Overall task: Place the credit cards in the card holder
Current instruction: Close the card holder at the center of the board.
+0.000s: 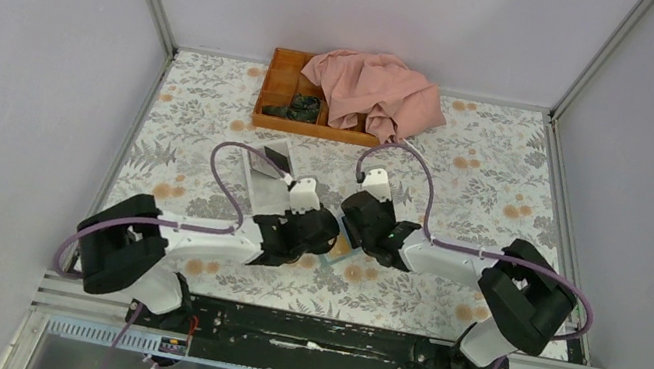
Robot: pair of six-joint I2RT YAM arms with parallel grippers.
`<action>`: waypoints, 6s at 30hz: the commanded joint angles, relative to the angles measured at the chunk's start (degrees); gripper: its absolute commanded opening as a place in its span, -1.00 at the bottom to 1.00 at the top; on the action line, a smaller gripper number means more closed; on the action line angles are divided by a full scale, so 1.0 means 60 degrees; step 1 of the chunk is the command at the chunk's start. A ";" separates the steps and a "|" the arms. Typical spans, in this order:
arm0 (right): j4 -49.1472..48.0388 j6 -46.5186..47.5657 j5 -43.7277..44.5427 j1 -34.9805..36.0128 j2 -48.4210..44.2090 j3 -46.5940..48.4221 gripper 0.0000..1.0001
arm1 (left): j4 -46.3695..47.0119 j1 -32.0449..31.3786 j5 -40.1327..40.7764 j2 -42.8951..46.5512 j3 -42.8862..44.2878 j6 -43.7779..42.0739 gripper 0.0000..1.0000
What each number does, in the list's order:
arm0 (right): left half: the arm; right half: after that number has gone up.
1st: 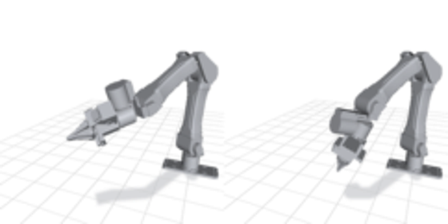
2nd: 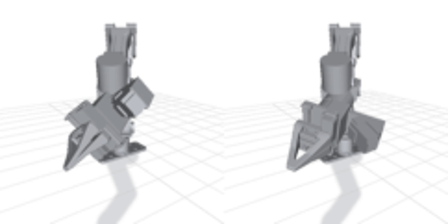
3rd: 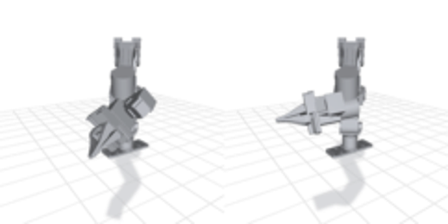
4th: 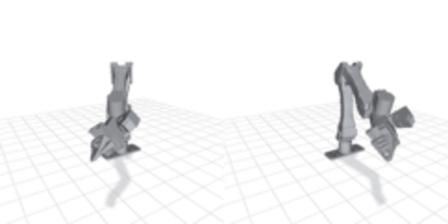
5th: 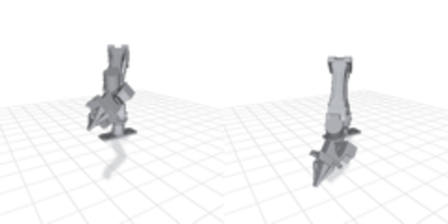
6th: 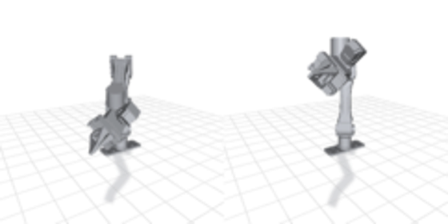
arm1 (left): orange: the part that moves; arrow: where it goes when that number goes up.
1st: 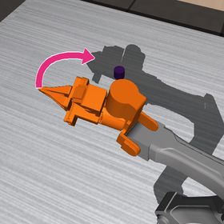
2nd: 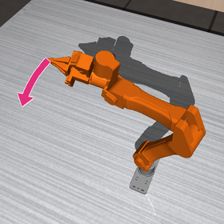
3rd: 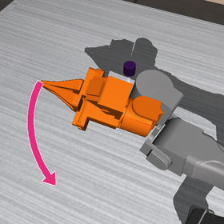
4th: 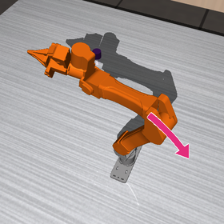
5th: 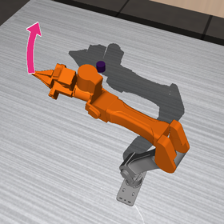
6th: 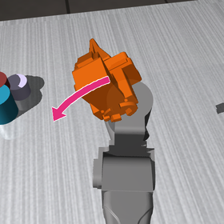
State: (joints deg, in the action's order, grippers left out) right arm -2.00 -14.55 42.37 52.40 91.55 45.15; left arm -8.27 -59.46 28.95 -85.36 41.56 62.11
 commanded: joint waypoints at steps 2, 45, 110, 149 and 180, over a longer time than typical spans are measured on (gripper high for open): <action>0.0121 -0.0017 -0.0064 -0.0069 -0.0537 0.0191 -1.00 | -0.0385 0.0104 0.0679 0.0735 -0.0479 -0.0011 -0.28; 0.1586 -0.2314 -0.0382 0.2527 -0.0441 0.1633 -1.00 | 0.1501 0.0115 -0.0313 0.0469 -0.2445 0.0590 -0.90; 0.0963 -0.3179 -0.0070 0.4688 -0.1187 0.1990 -0.20 | -0.1053 0.0144 0.1668 0.3580 -0.2118 0.0577 -1.00; -0.2607 -0.4915 -0.3637 0.2077 0.0180 -0.1046 -1.00 | -0.0299 0.1264 -0.1889 0.0210 0.0528 -0.2422 -1.00; -0.2042 -0.4612 -0.3118 0.2017 -0.2198 -0.1780 -0.35 | 0.0016 0.1280 -0.2452 -0.1474 -0.0357 -0.1680 -1.00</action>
State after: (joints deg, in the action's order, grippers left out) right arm -14.17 -43.88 21.54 64.34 84.18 34.59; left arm -3.36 -51.96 15.35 -90.39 42.50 51.99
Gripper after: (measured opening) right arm 0.297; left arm 0.010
